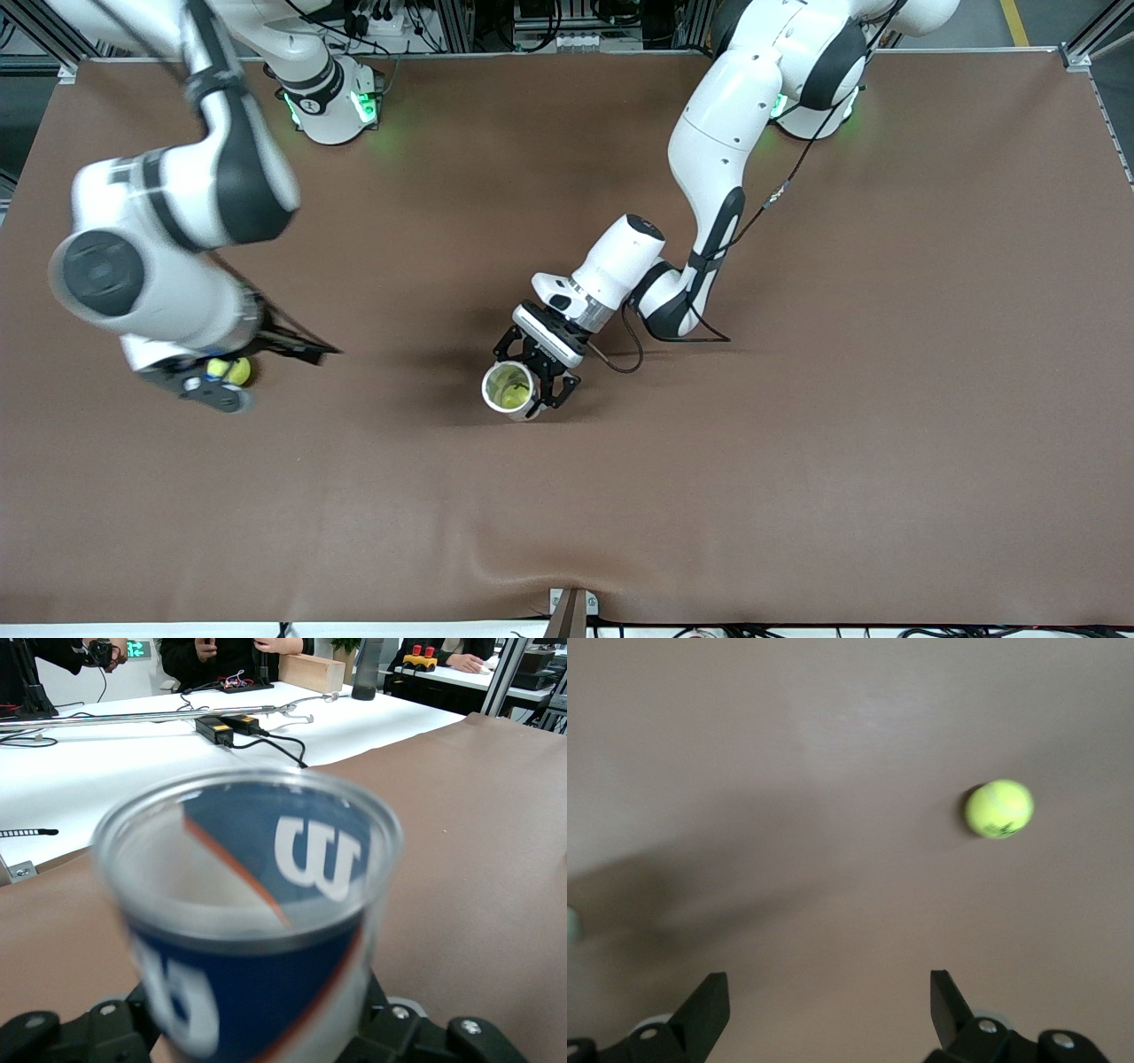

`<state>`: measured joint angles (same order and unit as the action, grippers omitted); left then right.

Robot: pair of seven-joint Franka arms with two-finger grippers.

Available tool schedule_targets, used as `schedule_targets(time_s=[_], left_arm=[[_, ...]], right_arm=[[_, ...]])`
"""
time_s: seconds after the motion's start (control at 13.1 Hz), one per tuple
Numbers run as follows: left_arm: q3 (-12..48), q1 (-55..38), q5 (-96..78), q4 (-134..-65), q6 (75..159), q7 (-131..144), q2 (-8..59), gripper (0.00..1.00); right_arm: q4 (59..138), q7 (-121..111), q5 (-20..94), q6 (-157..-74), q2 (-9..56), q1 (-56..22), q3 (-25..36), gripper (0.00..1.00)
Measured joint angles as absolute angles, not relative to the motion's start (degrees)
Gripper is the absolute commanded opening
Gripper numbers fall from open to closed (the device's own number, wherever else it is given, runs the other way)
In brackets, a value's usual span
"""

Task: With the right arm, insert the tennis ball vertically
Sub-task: 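Grasp the second tennis ball with the right gripper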

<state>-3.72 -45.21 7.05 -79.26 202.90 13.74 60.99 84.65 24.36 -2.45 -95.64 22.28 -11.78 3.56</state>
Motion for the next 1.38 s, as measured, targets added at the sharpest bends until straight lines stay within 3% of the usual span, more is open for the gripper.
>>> schedule_targets(time_s=[0.23,0.61,1.38], left_arm=[[-3.7,-45.2,7.0,-79.2,202.9,13.7,61.0,0.88],[-3.8,-45.2,7.0,-79.1,202.9,13.7,61.0,1.0],[-3.8,-45.2,7.0,-79.0,203.0,13.7,61.0,1.0]], right_arm=[[92.3,4.6,-2.1,-101.3,22.4,-9.0,9.1,1.0],[107.9,-16.5,4.8,-121.1,22.9,-8.2,15.8,1.0],[115.1,-30.8,5.2,-137.8,25.7,-8.1,18.7,1.0]])
